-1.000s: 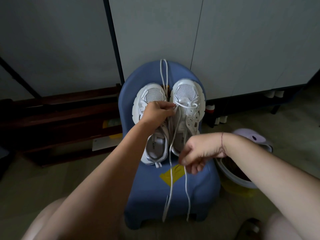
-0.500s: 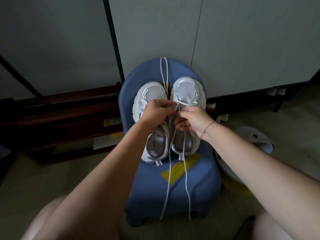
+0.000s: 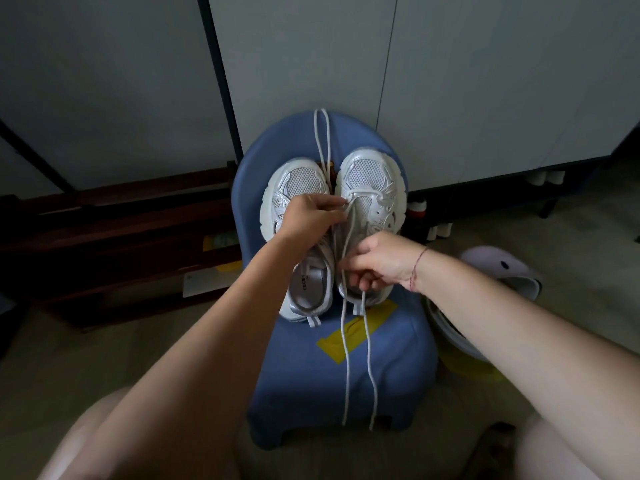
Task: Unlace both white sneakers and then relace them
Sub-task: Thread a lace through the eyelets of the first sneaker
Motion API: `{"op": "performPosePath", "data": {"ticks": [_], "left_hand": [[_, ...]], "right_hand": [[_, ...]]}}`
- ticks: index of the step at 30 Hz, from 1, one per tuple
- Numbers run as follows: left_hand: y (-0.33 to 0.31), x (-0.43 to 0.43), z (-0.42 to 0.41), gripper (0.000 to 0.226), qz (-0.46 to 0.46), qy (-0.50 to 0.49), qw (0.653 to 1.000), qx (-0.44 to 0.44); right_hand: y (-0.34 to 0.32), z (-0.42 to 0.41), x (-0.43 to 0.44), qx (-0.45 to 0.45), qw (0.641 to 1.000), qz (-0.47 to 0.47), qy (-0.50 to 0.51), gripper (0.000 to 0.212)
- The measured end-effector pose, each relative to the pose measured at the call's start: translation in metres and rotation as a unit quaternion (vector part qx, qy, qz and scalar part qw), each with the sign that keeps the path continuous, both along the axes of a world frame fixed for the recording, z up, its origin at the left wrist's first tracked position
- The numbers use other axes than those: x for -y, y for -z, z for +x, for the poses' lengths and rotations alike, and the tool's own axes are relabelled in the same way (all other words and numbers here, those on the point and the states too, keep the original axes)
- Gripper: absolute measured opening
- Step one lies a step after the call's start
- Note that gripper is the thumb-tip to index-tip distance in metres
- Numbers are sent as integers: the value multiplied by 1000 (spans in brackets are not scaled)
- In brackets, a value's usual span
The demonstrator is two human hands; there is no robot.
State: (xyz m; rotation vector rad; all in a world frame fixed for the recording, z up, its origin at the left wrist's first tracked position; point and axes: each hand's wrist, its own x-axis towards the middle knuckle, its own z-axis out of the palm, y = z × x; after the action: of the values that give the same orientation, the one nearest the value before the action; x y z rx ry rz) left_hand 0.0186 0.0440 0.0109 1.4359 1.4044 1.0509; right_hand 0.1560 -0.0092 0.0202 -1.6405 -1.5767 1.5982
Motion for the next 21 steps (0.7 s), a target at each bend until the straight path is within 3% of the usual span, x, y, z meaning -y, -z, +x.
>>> {"op": "performPosePath", "data": {"ticks": [3,7,9,12,16,21], "left_hand": [[0,1,0,29,-1,2,1000,3],[1,1,1,29,0,2,1000,4],[1,1,0,30,3,3,1000,7],[1,2,0,29,4,4,1000,14],[2,2,-1,29,-4,8,1000,14],[1,1,0,30,-5,7,1000,21]], "right_hand": [[-9,9,-1,12,999,-32,-18,21],[-9,21,8,140,978,-98,-117,28],[-4,22,8,144,982,-80,-93,26],[2,22,1,64,997,-29,33,23],[9,25,-6,34,984,49,170,28],[10,21,8,68,990,-101,68,34]]}}
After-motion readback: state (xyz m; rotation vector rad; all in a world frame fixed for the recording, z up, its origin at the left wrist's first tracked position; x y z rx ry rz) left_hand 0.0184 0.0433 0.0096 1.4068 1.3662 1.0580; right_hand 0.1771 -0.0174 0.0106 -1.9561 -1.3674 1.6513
